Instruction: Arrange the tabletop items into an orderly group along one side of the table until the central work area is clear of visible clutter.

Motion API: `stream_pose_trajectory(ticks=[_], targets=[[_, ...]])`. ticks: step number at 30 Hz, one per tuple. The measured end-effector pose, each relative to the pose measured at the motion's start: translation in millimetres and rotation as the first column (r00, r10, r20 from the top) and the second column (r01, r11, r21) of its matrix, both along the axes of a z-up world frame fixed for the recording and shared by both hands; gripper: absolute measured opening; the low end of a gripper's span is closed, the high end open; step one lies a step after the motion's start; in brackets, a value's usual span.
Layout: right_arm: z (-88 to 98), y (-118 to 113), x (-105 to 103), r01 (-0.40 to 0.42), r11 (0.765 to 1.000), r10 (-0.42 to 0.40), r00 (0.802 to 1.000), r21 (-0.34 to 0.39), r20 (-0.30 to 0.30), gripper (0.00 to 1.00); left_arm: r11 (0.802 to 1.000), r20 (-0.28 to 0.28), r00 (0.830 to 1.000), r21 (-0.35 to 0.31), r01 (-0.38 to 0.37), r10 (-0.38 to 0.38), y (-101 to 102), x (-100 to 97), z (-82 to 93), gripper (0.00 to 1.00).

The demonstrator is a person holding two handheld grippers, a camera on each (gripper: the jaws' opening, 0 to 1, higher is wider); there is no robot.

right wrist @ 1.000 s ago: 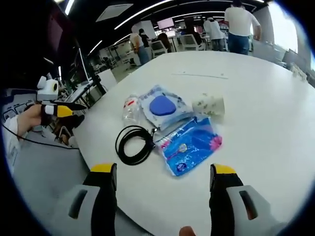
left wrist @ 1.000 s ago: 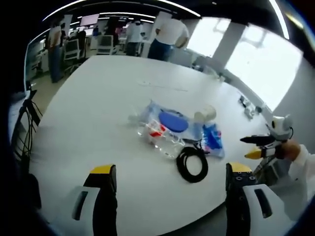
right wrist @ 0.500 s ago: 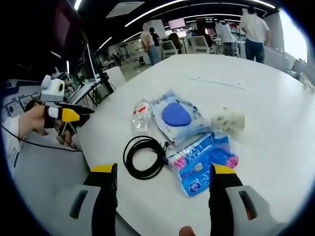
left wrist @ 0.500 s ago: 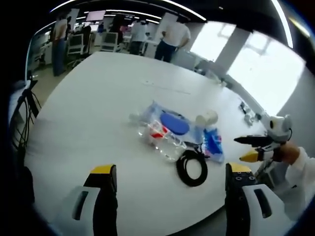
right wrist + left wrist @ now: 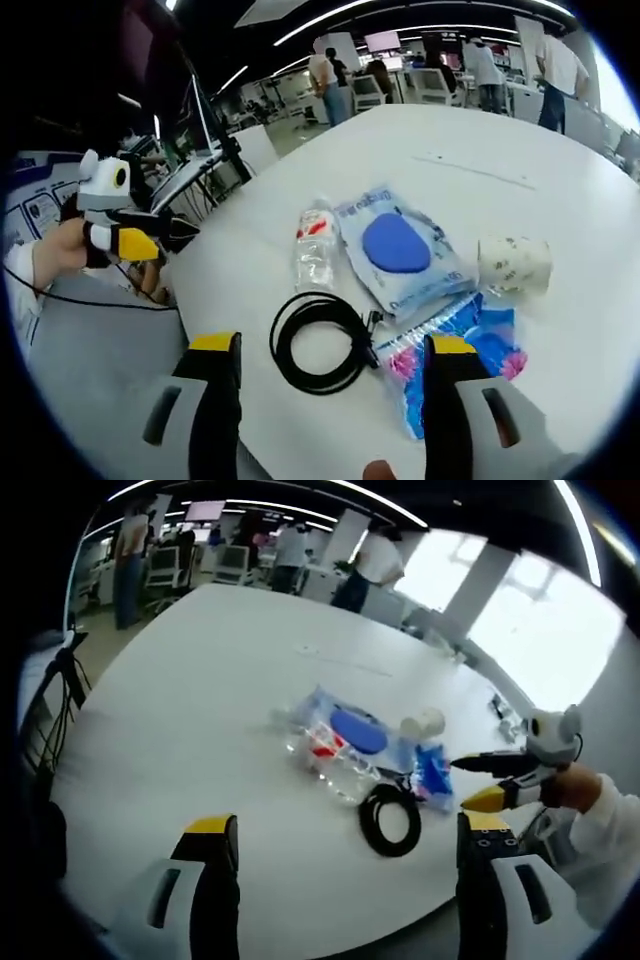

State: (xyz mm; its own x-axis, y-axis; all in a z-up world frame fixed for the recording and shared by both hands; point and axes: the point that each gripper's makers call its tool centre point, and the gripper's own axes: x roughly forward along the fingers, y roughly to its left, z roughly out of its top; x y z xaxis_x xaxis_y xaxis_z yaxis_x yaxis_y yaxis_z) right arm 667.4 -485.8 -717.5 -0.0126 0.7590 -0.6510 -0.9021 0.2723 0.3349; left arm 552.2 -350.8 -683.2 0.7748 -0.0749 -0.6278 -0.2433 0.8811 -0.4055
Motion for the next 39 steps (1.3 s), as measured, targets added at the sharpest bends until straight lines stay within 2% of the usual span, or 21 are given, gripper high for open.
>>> stream_pose_trajectory(ticks=[2,9,13,18,28,32,37,39], targets=[[-0.3,9,0,-0.009,1.000,0.009,1.000,0.008,-0.012,0.71,1.000,0.000,1.000,0.002,-0.008,0.008,3,-1.3,-1.0,0.86],[-5.0,44,-2,-0.084,0.996,0.084,0.996,0.002,0.008,0.71,0.999,-0.008,0.999,-0.004,-0.042,0.042,14,-10.8,-9.3,0.86],[-2.4,55,-8,-0.129,0.992,0.129,0.991,-0.002,0.021,0.71,0.998,-0.013,0.998,-0.012,-0.055,0.055,14,-14.3,-12.8,0.86],[-9.1,71,-5,-0.159,0.987,0.159,0.987,-0.019,0.028,0.70,0.998,-0.007,0.998,-0.027,-0.062,0.062,13,-13.3,-14.5,0.86],[-25.2,105,-6,-0.180,0.983,0.181,0.983,-0.031,0.029,0.68,0.997,-0.009,0.997,-0.044,-0.071,0.071,9,-18.6,-20.5,0.87],[-32.4,109,-7,-0.189,0.981,0.191,0.981,-0.050,0.043,0.66,0.997,-0.013,0.998,-0.047,-0.058,0.057,6,-21.0,-22.8,0.87],[-40.6,122,-10,-0.200,0.978,0.203,0.978,-0.059,0.052,0.66,0.995,-0.001,0.996,-0.060,-0.086,0.086,13,-21.8,-24.0,0.86],[-50.0,125,-7,-0.201,0.975,0.207,0.977,-0.095,0.059,0.66,0.993,0.001,0.995,-0.070,-0.098,0.098,13,-22.1,-23.9,0.86]])
